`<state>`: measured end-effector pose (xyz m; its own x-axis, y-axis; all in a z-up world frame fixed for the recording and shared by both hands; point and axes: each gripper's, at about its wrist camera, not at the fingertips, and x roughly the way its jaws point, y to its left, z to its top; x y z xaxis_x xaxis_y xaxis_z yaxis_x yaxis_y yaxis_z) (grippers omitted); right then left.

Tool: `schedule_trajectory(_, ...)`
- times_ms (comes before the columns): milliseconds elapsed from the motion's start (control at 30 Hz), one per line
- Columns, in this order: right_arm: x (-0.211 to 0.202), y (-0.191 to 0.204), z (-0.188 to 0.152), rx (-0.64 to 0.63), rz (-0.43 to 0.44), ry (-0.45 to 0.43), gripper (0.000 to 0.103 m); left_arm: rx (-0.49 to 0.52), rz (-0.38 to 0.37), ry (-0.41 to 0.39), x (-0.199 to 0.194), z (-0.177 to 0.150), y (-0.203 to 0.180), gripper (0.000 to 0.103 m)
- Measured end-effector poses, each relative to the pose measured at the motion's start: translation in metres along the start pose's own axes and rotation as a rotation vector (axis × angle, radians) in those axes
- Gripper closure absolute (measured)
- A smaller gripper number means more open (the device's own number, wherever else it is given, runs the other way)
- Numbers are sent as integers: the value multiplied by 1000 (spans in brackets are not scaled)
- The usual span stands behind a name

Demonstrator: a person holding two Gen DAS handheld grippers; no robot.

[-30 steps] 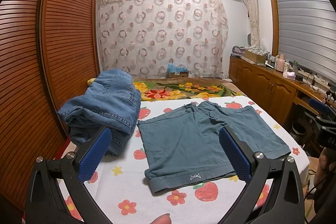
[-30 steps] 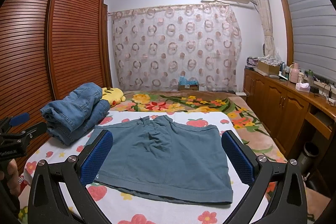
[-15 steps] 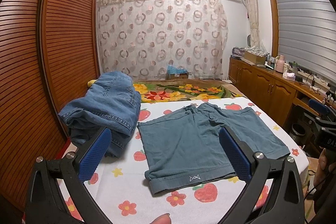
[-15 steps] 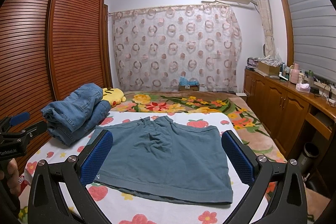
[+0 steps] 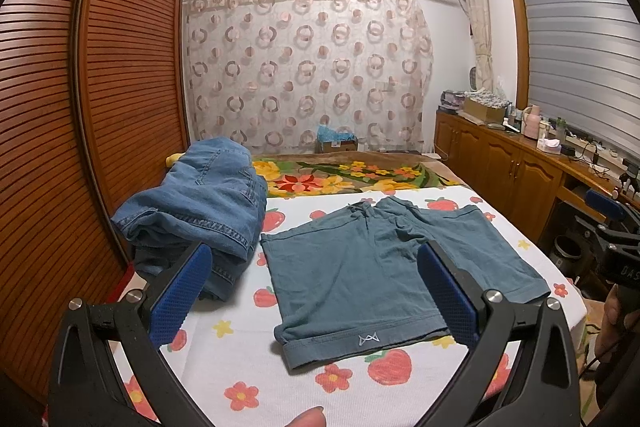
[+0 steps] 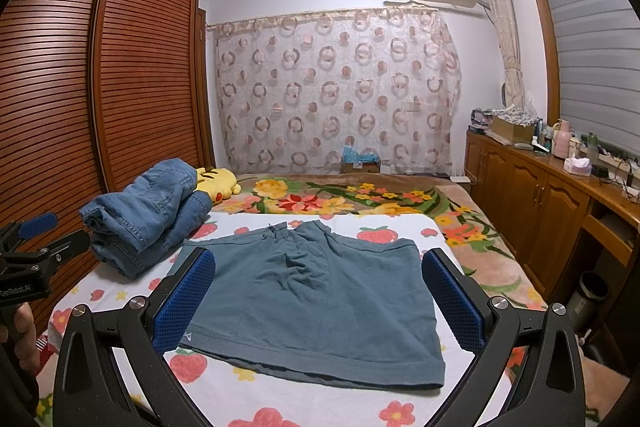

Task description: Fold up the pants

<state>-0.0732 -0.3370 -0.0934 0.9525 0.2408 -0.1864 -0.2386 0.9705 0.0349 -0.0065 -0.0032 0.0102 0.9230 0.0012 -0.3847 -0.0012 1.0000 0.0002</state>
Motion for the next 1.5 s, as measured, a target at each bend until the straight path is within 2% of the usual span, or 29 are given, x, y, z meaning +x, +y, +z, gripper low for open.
schedule_trajectory(900, 4, -2, -2, -1, 11, 11, 0, 2, 5, 5, -3, 3, -2, 0)
schedule_trajectory(1133, 7, -10, -7, 1, 14, 39, 0, 0, 0, 33, 10, -11, 5, 0)
schedule_trajectory(1500, 16, -22, -16, -9, -19, 117, 0, 0, -39, 130, 44, -39, 22, 0)
